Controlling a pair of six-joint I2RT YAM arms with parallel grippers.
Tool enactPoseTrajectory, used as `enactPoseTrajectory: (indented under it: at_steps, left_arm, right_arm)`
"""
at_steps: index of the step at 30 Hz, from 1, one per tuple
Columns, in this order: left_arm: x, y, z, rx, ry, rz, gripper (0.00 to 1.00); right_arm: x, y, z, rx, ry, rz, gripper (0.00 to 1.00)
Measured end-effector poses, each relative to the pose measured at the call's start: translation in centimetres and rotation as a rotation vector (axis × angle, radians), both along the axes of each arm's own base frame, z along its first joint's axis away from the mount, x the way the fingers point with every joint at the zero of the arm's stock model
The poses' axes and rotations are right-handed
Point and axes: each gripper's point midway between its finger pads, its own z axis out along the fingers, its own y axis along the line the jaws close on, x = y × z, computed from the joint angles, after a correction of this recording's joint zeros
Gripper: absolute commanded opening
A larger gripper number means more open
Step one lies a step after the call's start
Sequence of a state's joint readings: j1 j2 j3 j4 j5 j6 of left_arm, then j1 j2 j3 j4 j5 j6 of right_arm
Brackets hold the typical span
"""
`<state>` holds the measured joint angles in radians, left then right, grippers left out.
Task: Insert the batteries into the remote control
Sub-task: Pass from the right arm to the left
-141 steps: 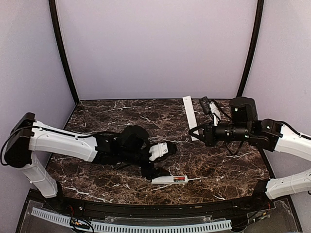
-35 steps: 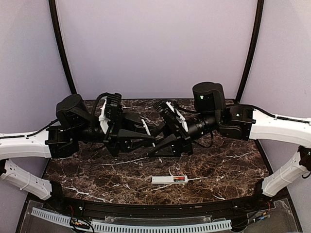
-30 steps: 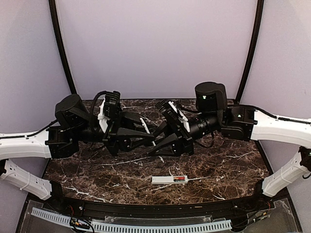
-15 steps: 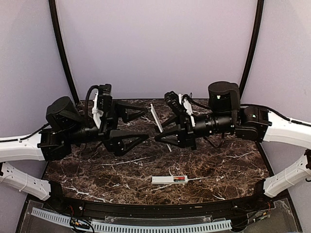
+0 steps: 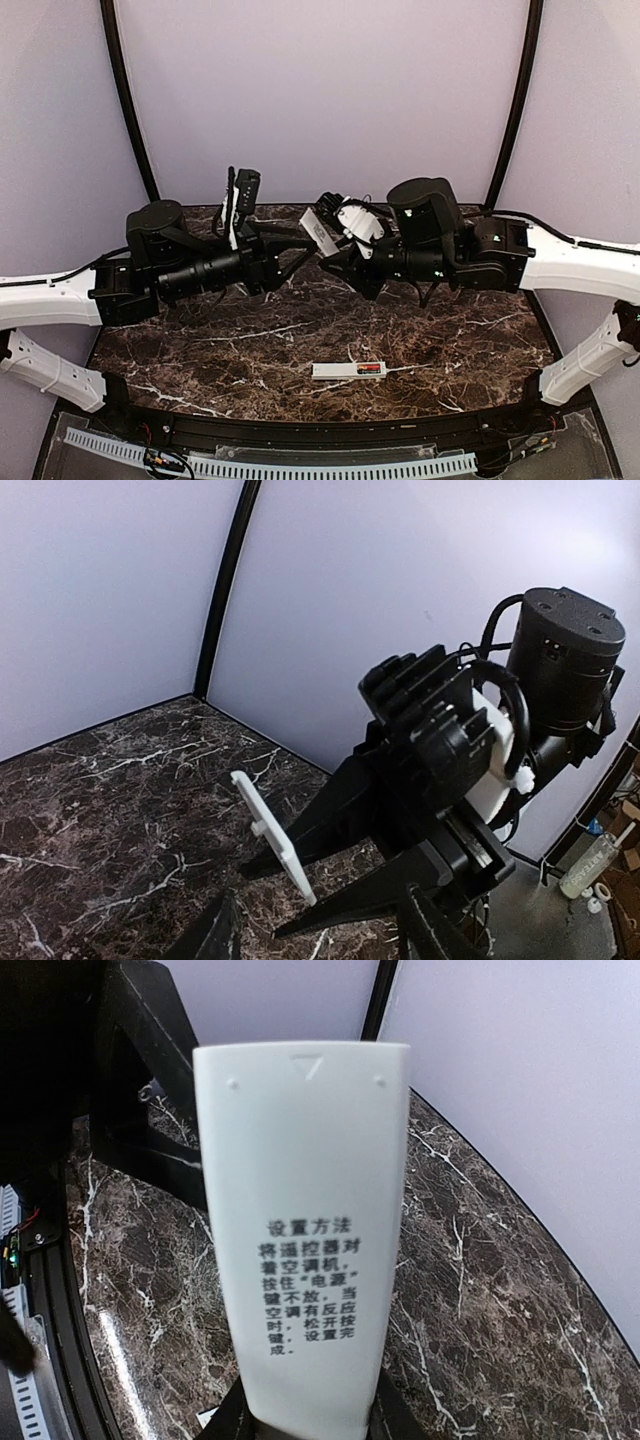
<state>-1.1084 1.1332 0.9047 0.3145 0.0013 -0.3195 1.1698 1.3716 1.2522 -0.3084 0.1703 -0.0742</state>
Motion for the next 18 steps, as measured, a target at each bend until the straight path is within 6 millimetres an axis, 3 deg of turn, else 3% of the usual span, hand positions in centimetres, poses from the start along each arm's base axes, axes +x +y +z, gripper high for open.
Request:
enactPoseTrajectory:
  at_steps: [4,14,18]
  left_arm:
    - [1.1,-0.1,-1.1,0.018,0.044,0.058,0.37]
    - [2.1,-0.1,-0.9,-0.012,0.088,0.115,0.01]
    - [2.2,-0.3,-0.8,-0.029,0.106,0.113,0.0]
  right_arm:
    - [-0.1,0.5,-0.4,-0.022,-0.013,-0.009,0.06]
    - [-0.4,0.6,-0.6,-0.043,-0.037,-0.01,0.05]
    - [-0.1,0.5,-0.6,-0.047,-0.045,-0.024,0.08]
